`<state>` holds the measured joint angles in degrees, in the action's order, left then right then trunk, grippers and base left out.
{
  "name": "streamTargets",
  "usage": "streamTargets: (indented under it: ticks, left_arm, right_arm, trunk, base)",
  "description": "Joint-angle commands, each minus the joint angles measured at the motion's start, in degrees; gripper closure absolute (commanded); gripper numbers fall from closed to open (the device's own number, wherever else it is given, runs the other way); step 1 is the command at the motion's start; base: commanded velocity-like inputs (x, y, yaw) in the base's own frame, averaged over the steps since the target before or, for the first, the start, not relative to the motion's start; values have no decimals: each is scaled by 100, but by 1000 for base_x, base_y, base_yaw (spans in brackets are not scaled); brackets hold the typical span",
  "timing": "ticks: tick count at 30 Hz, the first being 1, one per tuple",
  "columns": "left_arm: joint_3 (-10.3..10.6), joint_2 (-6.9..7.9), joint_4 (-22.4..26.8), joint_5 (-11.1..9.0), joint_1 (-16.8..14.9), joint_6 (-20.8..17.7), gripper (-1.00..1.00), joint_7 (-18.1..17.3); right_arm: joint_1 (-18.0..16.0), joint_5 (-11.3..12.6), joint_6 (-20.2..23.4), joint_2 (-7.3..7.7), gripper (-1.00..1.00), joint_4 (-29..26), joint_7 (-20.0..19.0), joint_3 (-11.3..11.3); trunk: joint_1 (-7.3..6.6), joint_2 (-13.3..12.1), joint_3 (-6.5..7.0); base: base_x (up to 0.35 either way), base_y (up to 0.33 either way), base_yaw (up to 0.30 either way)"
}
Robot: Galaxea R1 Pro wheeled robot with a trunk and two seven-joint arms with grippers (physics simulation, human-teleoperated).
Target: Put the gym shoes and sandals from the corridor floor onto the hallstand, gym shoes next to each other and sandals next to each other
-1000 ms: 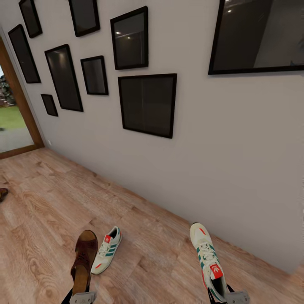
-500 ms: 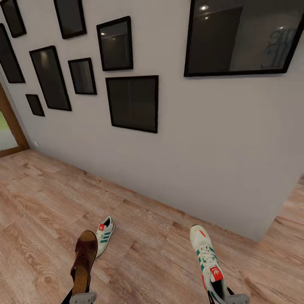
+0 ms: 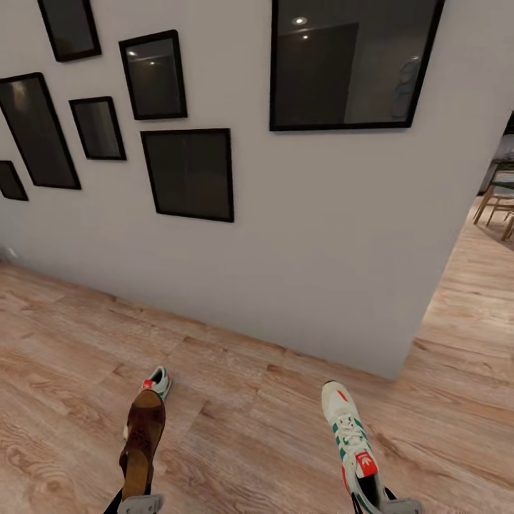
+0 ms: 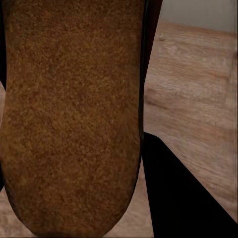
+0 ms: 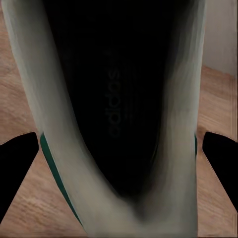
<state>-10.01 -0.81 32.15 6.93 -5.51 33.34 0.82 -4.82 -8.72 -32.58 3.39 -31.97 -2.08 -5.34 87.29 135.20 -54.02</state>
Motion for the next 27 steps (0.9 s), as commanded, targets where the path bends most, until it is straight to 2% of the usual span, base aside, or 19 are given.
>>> streamTargets:
  ticks: [1, 27]
  left_arm:
    - [-36, -7, 2, 81, -1, 15, 100, 14]
    - [-19, -27, 5, 88, -2, 15, 100, 6]
  right_arm:
    - [-4, -51, -20, -5, 100, 4, -21, -37]
    - [-4, -51, -20, -5, 100, 0, -21, -38]
  trunk:
    - [-1, 2, -5]
    - [-1, 2, -5]
  base:
    - [-4, 0, -266]
    - [0, 0, -266]
